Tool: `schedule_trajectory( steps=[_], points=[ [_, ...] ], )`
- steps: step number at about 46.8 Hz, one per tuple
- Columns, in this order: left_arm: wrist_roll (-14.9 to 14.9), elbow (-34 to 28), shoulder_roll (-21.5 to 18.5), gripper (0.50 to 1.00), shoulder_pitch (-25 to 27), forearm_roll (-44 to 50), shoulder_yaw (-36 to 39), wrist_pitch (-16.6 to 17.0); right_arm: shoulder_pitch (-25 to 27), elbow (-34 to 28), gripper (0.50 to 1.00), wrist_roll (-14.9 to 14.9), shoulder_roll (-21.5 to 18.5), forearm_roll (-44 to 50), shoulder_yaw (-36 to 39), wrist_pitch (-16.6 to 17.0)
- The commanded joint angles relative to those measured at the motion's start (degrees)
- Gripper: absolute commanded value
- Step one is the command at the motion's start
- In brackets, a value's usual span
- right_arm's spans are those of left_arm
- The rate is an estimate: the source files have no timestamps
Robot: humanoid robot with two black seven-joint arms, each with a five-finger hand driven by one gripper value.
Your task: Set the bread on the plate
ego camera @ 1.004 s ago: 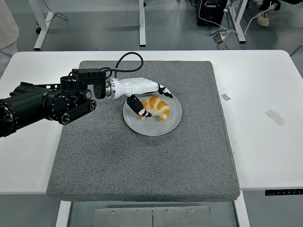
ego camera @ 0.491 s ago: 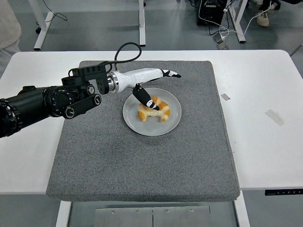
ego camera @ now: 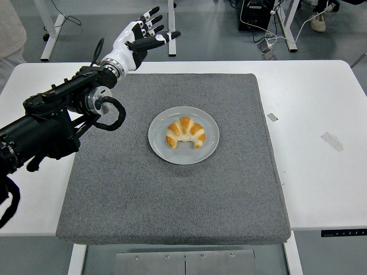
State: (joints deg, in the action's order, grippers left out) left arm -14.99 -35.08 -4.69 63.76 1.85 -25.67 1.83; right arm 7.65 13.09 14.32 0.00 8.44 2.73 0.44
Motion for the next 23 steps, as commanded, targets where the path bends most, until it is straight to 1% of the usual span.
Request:
schedule_trajectory(
  steps=[1, 6, 10, 17, 19, 23],
  points=[
    [2.2, 0.0, 0.4, 0.983, -3.3, 0.3, -9.4, 0.2, 0.0, 0.0, 1.0, 0.0, 0.0, 0.0, 0.0, 0.0],
    [5.0, -0.1, 0.7, 0.983, -7.2, 1.2, -19.8, 0.9, 0.0, 0.0, 1.0, 0.0, 0.0, 0.0, 0.0, 0.0],
    [5.6, 0.0, 2.0, 0.983, -9.2, 2.5, -24.3, 1.2, 0.0, 0.0, 1.0, 0.0, 0.0, 0.0, 0.0, 0.0],
    [6.8, -0.1, 2.0, 0.983, -11.9, 7.8, -29.7, 1.0, 0.0, 0.0, 1.0, 0.0, 0.0, 0.0, -0.1, 0.0],
    [7.3, -0.1, 2.0, 0.983, -12.2, 9.0, -30.5, 1.0, 0.0, 0.0, 1.0, 0.0, 0.0, 0.0, -0.1, 0.0],
    [7.4, -0.2, 2.1, 0.983, -12.5, 10.4, -31.5, 1.0, 0.0, 0.0, 1.0, 0.0, 0.0, 0.0, -0.1, 0.0]
  ],
)
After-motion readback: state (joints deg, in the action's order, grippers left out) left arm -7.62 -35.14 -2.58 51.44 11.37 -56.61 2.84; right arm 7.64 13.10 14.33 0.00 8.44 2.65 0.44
